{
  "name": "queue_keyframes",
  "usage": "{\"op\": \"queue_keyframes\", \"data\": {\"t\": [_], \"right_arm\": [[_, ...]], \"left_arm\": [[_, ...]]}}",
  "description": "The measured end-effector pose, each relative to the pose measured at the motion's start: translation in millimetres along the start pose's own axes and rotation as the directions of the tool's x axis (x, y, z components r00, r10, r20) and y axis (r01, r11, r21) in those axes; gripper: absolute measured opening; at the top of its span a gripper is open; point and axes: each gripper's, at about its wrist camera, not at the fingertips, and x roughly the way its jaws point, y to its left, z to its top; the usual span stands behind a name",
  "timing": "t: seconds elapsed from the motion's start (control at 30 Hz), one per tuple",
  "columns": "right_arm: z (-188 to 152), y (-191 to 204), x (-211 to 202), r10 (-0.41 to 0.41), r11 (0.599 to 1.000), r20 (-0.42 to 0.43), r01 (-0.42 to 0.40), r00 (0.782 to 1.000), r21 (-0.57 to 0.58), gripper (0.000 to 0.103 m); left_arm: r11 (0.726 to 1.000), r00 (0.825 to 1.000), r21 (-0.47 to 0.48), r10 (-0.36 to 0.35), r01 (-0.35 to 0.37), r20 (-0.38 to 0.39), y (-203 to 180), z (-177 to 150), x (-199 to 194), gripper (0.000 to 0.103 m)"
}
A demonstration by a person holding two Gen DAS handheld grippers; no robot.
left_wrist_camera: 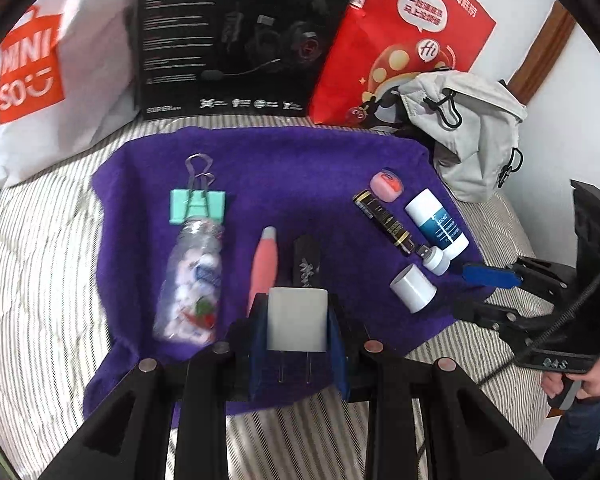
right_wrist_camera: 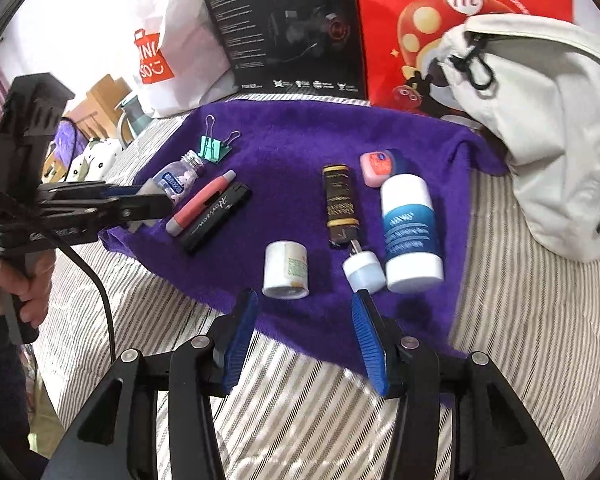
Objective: Organize rigid objects
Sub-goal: 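Lower the plug adapter onto the towel with the left gripper and open it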
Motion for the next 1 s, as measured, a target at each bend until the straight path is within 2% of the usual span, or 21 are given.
{"op": "queue_keyframes", "data": {"t": [0.2, 0.7, 1.0], "right_arm": [[-11, -9, -10, -0.012, 1.000, 0.008, 0.012, 1.000, 0.023, 0.050], [-58, -28, -30, -0.028, 0.996, -0.033, 0.030, 0.999, 0.080, 0.050], [-68, -22, -39, -0.014, 0.995, -0.027, 0.016, 1.000, 0.095, 0.050]], "left_arm": [[0.998, 1.000, 0.061, 0.011, -0.010, -0.023, -20, 17, 23, 0.026], [0.994, 0.997, 0.103, 0.037, -0.031, -0.063, -51, 38, 80, 0.026], [0.977, 0.991, 0.183, 0.122, -0.112, -0.046, -66, 36, 84, 0.027]]}}
